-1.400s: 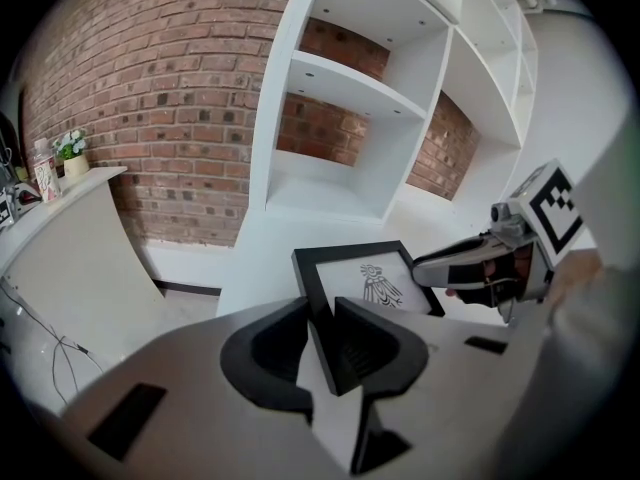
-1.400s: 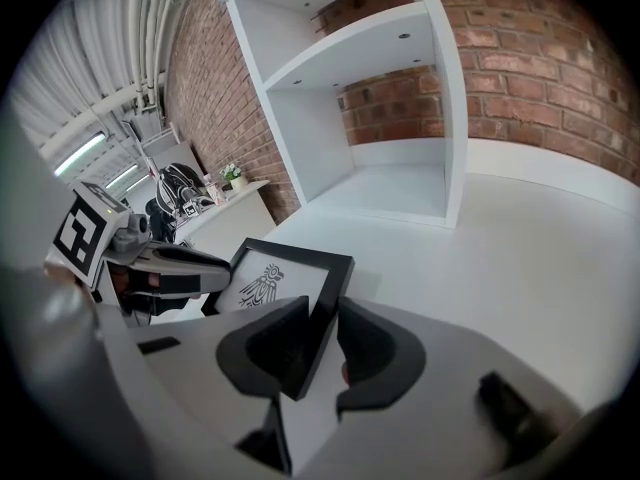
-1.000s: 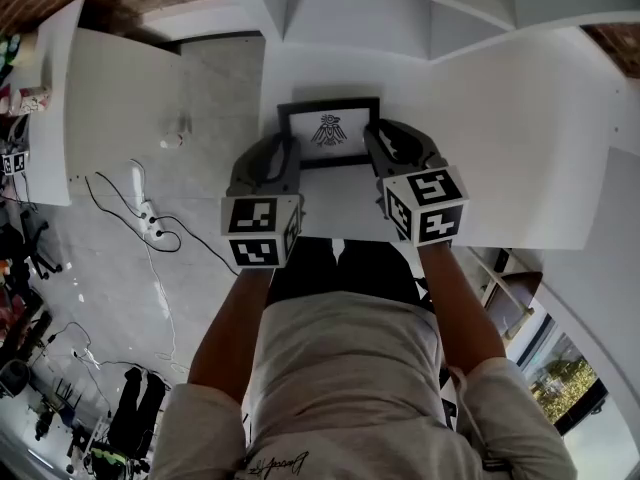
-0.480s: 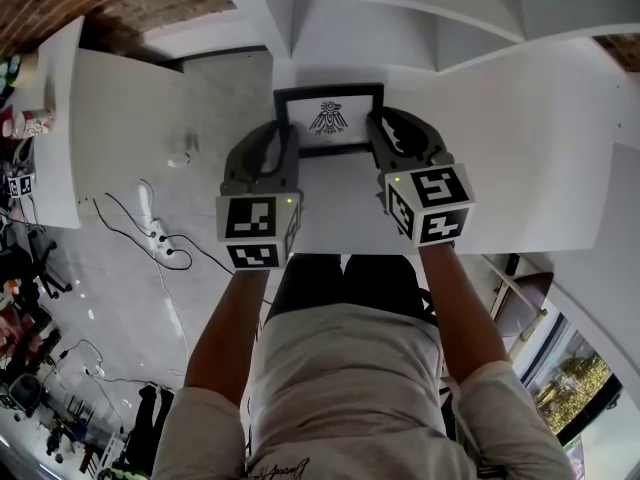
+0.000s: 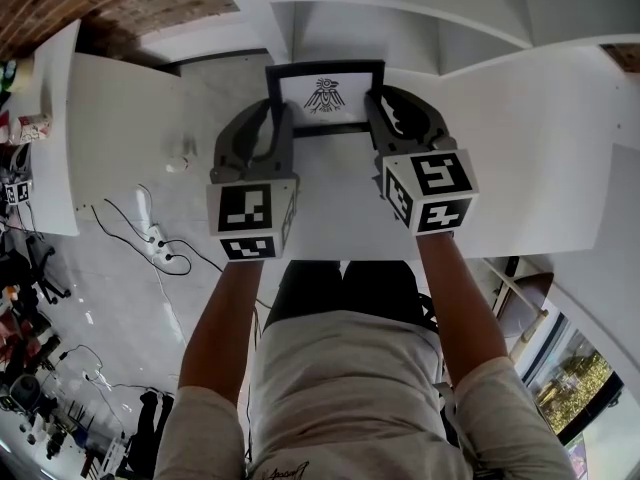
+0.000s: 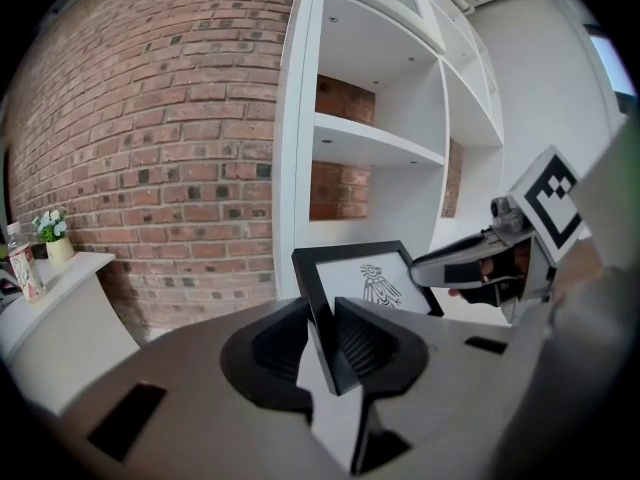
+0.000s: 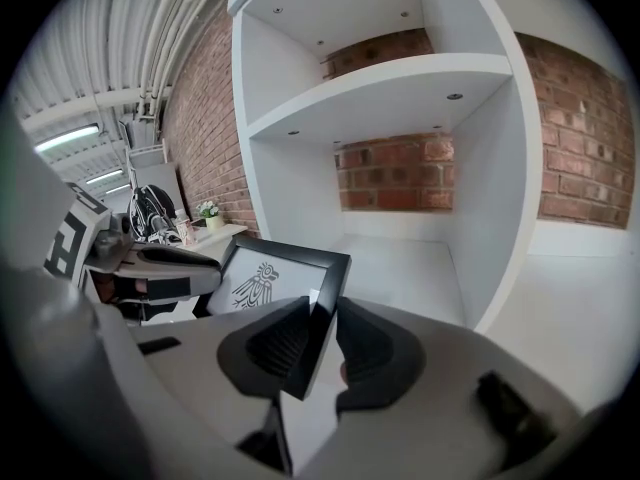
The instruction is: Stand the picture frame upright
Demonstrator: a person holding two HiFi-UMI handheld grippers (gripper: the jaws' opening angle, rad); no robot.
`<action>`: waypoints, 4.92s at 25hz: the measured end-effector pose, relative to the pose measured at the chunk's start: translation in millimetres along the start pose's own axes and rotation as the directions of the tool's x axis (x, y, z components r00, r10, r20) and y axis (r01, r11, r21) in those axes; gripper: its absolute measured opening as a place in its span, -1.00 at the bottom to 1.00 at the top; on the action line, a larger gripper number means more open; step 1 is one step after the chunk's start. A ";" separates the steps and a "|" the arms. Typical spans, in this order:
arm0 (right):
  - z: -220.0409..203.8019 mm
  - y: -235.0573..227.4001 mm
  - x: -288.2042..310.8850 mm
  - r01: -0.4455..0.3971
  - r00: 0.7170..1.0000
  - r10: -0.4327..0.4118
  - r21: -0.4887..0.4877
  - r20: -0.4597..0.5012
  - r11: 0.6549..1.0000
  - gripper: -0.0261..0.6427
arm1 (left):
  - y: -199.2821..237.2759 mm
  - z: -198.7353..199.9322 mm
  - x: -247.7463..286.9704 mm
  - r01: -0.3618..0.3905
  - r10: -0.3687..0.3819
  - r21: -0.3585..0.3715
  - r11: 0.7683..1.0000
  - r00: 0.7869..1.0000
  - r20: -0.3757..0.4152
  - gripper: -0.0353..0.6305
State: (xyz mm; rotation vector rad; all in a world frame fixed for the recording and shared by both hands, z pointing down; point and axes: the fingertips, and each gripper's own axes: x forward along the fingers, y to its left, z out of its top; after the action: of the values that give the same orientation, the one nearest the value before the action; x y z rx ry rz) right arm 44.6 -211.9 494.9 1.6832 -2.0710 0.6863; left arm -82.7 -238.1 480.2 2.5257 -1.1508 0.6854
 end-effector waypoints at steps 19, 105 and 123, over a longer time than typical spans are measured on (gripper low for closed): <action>21.3 -9.0 26.0 0.012 0.998 -0.011 -0.015 0.069 1.000 -0.66 | 19.2 2.8 25.1 -0.011 0.013 -0.044 0.999 0.999 0.042 -0.62; 18.2 -12.5 15.9 -0.056 0.998 0.052 0.078 0.042 0.995 -0.69 | 16.8 1.6 25.3 -0.073 0.072 -0.031 0.997 0.997 -0.028 -0.57; 15.5 -2.6 -96.1 -0.170 0.985 0.171 -0.016 0.008 0.985 -0.81 | -53.4 23.2 -70.2 -0.023 0.022 -0.035 0.999 1.000 -0.019 -0.82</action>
State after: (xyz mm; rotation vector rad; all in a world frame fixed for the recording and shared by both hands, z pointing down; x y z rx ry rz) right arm 67.2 -145.4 427.3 1.5158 -2.2401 0.7146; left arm -74.8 -169.6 420.5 2.4757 -1.1758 0.6869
